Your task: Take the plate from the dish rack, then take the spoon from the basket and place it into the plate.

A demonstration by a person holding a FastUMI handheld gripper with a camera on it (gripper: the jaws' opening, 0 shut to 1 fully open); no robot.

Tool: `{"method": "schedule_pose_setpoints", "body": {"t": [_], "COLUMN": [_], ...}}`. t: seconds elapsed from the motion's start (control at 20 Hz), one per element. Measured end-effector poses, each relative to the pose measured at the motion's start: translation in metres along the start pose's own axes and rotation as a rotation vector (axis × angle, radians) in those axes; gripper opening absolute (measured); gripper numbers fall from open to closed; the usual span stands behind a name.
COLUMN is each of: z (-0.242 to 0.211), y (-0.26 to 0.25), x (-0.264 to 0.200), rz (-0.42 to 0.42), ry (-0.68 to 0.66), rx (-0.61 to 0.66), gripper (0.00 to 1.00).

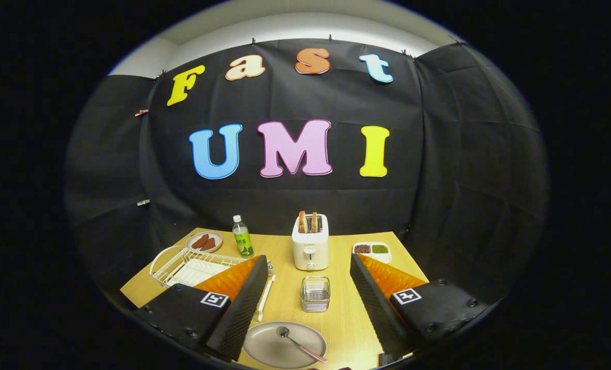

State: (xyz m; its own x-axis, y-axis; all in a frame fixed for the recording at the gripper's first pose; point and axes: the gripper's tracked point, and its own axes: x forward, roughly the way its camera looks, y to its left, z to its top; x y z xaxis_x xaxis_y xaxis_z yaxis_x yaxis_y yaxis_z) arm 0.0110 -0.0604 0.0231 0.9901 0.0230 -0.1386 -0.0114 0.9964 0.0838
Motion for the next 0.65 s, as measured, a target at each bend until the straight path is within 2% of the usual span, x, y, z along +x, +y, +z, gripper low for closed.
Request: {"method": "schedule_pose_setpoints", "body": {"t": [0.25, 0.65], "z": [-0.020, -0.025], "y": [0.015, 0.030], "x": [-0.018, 0.002], "rz": [-0.062, -0.057], "ry": [0.013, 0.055], "rx": [0.029, 0.068], "gripper": [0.99, 0.99]}}
